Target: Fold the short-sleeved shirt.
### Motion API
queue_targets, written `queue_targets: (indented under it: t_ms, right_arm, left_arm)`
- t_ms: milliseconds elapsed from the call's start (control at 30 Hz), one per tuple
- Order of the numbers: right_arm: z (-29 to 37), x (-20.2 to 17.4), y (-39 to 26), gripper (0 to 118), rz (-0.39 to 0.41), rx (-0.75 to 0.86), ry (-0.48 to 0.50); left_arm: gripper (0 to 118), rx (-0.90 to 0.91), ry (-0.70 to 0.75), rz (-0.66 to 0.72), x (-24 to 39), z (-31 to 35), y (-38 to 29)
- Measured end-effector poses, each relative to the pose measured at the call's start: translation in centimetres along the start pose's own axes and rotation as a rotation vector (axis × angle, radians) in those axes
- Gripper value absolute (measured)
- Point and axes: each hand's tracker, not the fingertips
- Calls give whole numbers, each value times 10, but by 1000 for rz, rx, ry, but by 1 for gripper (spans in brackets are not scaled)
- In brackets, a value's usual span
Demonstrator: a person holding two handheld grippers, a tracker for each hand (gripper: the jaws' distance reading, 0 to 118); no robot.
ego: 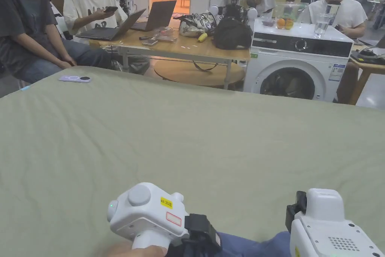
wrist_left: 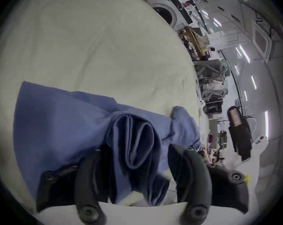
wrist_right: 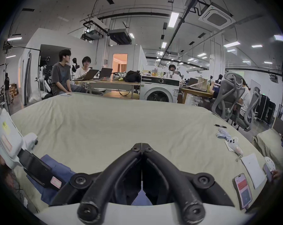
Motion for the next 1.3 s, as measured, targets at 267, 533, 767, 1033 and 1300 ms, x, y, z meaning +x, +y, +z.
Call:
queue_targets:
  t_ms: [267,533,767,1033,1300]
  right_arm:
    - [4,3,-2,0,-3,0,5]
    - [5,1,-7,0,-10,-12,14]
    - [8,3,-8,0,0,-13,18]
    - [8,6,-9,0,-12,-15,8]
    - [9,14,-5,0,-44,3,-4]
  left_arm:
    - [10,154,-44,-100,10,62,-10]
    - [4,40,125,-88,-5,12,-13]
    - [3,3,-181,-93,2,-24,-24]
    - [0,-8,-86,-132,-6,-69,-31]
    - [0,53,-107,-201,1,14,-29]
